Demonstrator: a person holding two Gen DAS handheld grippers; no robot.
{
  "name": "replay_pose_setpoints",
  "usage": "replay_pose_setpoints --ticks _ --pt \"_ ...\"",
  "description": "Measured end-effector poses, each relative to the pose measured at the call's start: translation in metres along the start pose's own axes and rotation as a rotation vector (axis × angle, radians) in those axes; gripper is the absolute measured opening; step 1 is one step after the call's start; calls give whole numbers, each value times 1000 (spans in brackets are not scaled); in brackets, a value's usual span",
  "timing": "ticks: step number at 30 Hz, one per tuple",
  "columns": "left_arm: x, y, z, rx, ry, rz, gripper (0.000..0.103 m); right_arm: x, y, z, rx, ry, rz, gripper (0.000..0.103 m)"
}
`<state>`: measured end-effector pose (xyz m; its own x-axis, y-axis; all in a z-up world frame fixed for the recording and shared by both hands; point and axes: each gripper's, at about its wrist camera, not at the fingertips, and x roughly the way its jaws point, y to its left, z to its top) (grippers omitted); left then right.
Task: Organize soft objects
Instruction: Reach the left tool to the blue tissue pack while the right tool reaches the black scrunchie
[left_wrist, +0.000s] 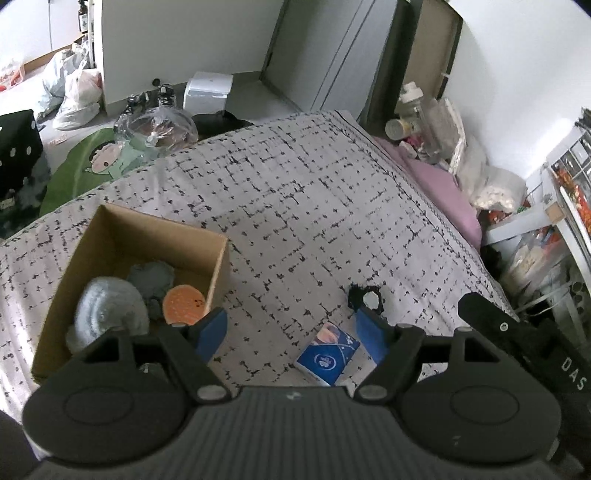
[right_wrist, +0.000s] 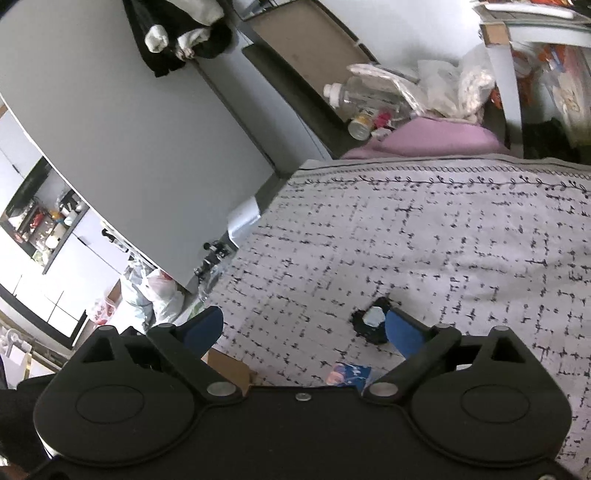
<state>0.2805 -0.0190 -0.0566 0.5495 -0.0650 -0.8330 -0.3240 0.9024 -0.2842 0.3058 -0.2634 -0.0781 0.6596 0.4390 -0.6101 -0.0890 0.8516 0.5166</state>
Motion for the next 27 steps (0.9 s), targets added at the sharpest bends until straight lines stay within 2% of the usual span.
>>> replay_pose_setpoints --ticks 11,27 --pt "41 -24 -15 -2 79 9 75 8 -22 2 65 27 -33 97" --pt "101 -37 -34 -17 181 45 75 27 -59 9 145 73 -56 97"
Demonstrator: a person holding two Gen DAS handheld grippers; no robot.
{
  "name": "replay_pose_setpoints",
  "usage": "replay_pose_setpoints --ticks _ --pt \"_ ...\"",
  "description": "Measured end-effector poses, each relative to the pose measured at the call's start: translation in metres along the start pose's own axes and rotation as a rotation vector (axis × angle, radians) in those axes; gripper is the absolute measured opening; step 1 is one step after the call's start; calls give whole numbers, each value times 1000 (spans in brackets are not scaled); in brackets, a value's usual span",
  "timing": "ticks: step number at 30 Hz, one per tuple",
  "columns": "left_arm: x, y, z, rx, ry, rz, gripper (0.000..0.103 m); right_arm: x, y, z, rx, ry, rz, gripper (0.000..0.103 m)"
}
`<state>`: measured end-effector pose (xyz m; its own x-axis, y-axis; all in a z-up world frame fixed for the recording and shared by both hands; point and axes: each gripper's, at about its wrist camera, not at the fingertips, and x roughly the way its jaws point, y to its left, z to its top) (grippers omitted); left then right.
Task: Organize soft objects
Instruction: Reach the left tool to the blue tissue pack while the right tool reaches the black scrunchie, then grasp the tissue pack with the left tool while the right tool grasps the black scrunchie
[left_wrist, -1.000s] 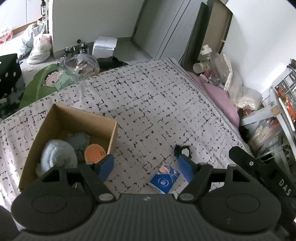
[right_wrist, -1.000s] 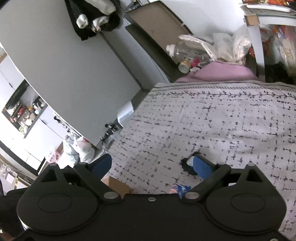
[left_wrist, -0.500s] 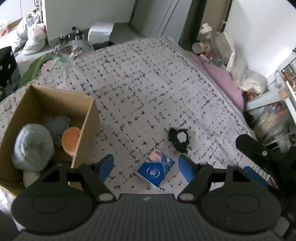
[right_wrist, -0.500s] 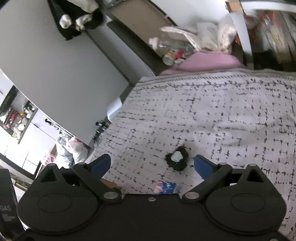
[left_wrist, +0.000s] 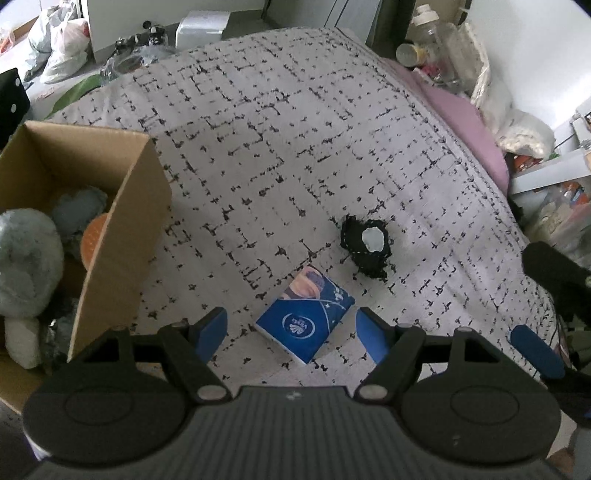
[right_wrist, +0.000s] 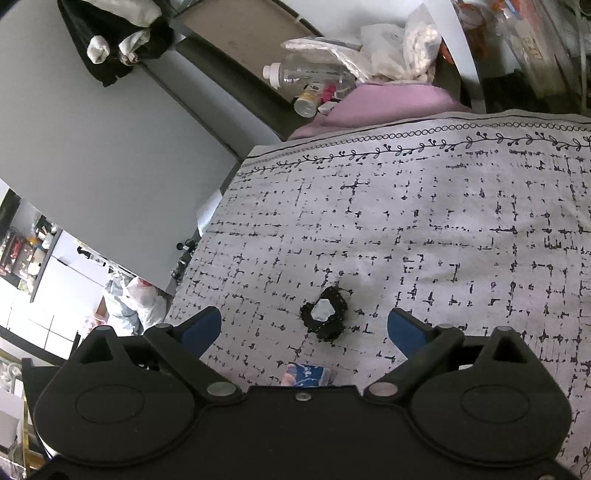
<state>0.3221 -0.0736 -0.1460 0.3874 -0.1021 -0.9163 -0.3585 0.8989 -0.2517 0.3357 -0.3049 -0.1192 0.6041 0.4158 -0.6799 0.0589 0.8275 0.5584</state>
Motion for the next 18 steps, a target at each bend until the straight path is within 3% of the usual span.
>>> replay_pose_setpoints --ticks 9,18 --pt "29 -3 4 -19 34 25 75 19 -12 4 38 53 -8 97" --pt "70 -12 -5 77 139 51 75 37 -20 8 84 85 -39 97"
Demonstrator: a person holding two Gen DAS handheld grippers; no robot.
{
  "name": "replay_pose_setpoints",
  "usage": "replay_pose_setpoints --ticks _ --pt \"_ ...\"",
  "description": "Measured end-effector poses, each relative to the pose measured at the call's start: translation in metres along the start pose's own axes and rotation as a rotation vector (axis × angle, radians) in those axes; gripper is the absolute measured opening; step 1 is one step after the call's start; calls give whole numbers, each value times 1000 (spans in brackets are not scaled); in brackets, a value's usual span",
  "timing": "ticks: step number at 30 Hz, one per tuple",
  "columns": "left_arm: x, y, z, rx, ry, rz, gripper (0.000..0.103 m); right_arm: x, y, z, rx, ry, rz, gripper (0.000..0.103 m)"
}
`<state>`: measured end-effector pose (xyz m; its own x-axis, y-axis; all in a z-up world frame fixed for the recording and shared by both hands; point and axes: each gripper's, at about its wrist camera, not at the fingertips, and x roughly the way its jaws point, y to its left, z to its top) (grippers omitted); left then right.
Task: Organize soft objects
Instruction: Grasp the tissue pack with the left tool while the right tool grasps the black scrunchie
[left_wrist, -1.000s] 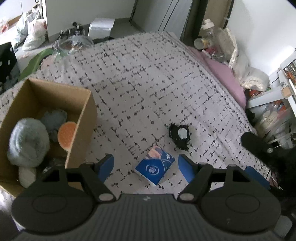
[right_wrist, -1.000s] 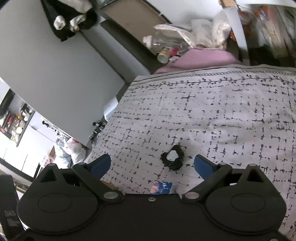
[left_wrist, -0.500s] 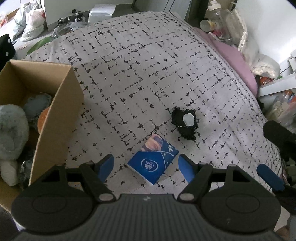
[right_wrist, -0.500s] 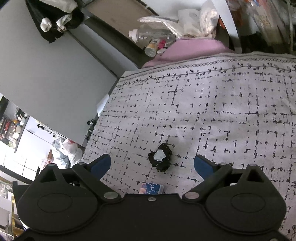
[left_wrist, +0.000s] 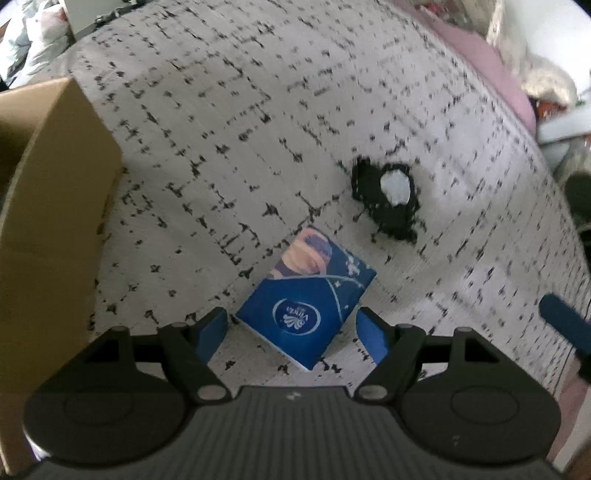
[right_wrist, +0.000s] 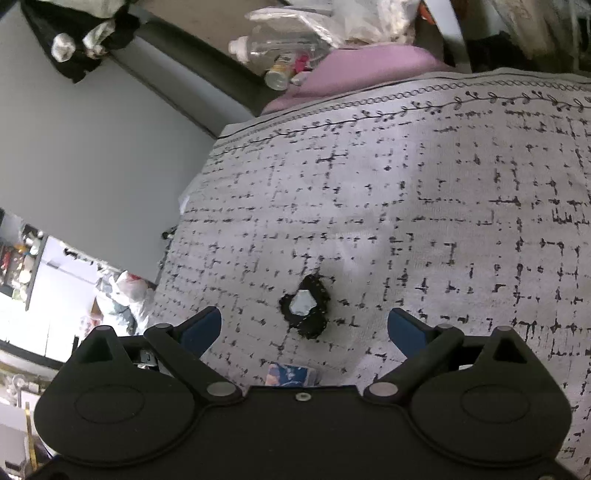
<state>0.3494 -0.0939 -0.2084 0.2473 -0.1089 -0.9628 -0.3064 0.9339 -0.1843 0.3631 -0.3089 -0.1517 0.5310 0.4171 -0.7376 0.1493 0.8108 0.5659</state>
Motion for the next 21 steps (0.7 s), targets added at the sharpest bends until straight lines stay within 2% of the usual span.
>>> replay_pose_setpoints --ticks 6,8,10,12,21 --pt "5 6 8 2 -22 13 75 14 -2 3 -2 11 -40 96" --pt "5 7 13 11 -24 17 70 22 -4 3 5 27 -52 92" --pt "5 11 18 1 -34 7 60 30 -4 3 12 47 -56 87" --pt "4 14 24 -14 -36 -9 57 37 -2 2 8 61 -55 82" --pt "2 27 56 -60 -54 -26 56 70 3 5 17 107 -81 78"
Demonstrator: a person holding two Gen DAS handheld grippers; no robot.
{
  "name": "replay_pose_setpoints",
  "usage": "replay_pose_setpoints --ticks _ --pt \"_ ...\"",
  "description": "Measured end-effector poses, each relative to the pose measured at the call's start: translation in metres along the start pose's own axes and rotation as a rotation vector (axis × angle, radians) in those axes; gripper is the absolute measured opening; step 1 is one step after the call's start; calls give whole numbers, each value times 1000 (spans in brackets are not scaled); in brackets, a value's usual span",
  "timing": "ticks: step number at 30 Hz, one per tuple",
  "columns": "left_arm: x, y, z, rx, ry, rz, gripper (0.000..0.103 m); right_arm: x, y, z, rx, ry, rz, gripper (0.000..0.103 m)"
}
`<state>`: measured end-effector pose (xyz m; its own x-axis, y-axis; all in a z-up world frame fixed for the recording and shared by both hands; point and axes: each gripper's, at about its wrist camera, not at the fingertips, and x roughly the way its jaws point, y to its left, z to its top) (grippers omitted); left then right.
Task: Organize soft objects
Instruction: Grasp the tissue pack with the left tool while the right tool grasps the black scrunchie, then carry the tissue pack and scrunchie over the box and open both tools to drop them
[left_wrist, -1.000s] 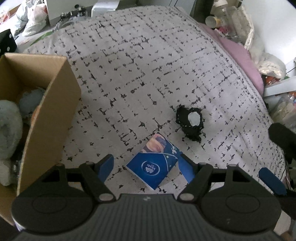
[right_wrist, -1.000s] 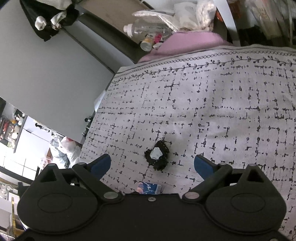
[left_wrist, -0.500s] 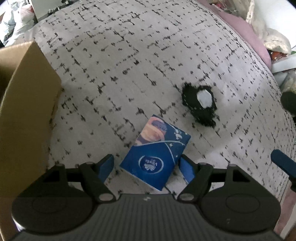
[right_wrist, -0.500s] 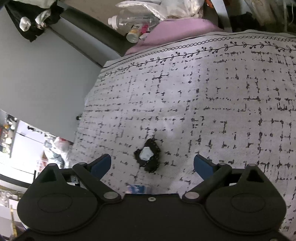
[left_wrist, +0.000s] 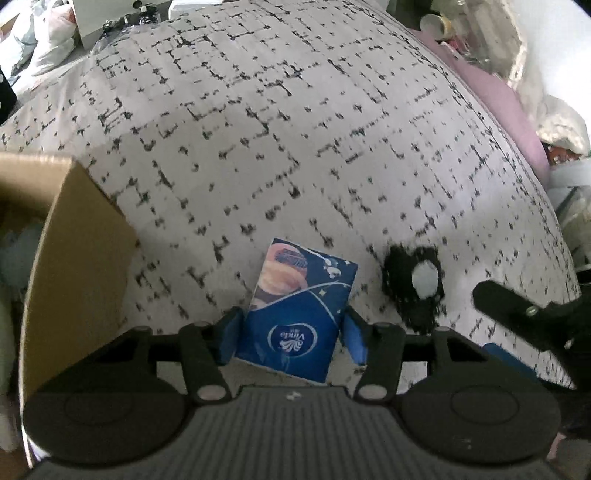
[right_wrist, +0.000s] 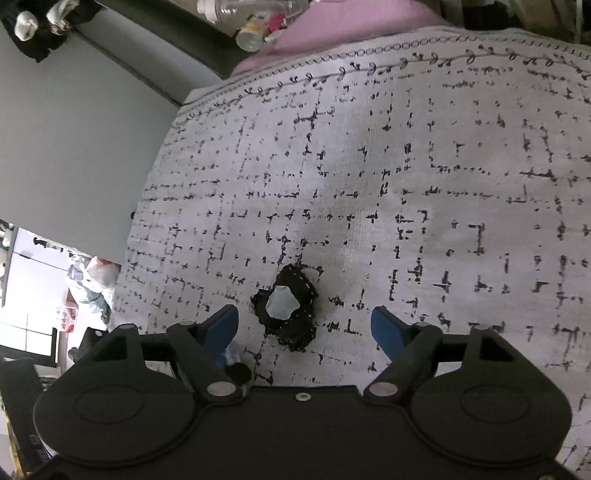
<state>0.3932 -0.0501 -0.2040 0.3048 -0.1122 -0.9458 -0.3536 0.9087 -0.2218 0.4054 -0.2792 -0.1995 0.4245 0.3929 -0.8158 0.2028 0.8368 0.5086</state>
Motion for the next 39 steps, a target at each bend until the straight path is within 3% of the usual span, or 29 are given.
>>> replay_pose_setpoints --ticks 12,20,22,23,24,28,39 --pt "-4 11 50 -16 -17 17 56 34 30 3 -130 15 -99 78" --pt "-17 11 63 -25 -39 25 56 52 50 -6 -320 3 -191 78" --pt "-22 12 62 -27 -50 22 56 53 56 -13 -397 -17 -219 71" --pt "-25 12 61 -28 -57 23 56 53 60 -17 -460 -23 -232 50" --pt "-27 12 60 -29 -65 25 56 54 63 -20 -501 -20 -242 38" --pt "-40 12 58 -28 -91 21 56 42 65 -22 -539 -34 -217 34" --pt "-84 19 43 -25 -196 29 56 -10 64 -8 -476 -152 -129 34"
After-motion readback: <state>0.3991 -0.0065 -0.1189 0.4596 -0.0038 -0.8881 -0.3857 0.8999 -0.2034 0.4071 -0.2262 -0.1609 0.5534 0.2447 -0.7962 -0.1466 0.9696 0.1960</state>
